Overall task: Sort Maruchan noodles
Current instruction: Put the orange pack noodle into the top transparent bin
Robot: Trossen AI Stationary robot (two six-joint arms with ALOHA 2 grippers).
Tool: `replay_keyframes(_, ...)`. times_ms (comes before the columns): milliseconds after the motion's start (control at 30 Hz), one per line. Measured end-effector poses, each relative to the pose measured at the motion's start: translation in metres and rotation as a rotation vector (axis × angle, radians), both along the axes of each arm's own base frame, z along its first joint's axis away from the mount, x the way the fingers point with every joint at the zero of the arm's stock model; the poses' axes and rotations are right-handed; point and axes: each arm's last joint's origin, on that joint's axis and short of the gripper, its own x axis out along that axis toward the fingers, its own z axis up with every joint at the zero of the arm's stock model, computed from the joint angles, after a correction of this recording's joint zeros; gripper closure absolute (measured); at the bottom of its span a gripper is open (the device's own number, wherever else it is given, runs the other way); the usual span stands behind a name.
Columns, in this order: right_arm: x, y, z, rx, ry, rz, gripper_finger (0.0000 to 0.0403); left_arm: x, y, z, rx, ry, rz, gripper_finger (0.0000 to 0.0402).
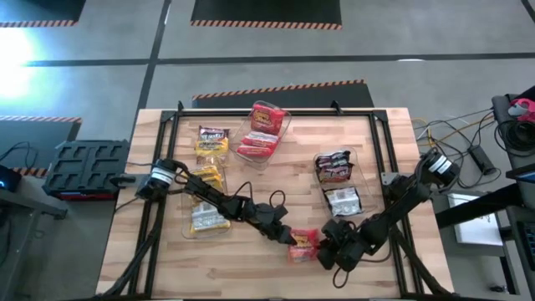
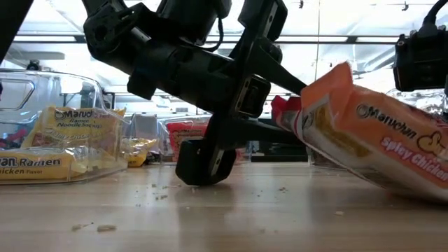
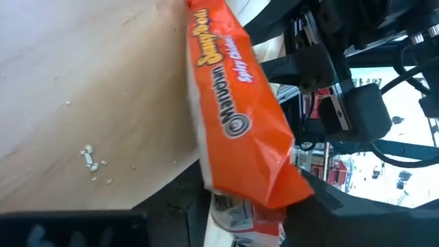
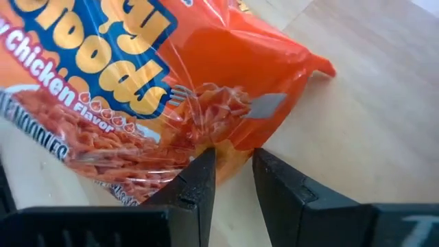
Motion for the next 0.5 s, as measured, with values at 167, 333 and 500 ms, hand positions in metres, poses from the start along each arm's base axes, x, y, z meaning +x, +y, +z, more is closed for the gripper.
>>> replay_keyframes(167,-0.003,0.001,0.013,0.042,-0.016,0.043,0.0312,0.000,0.000,0.000,0.002,-0.009,-0.022,0.0295)
replay_keyframes(333,-0.007,0.003,0.034,0.113,-0.058,0.095,0.0312,0.000,-0.001,0.002,0.032,-0.042,-0.051,0.0293)
replay_keyframes(500,-0.013,0.005,0.066,0.157,-0.153,0.169,0.0312,0.001,0.000,0.004,0.103,-0.104,-0.125,0.0294)
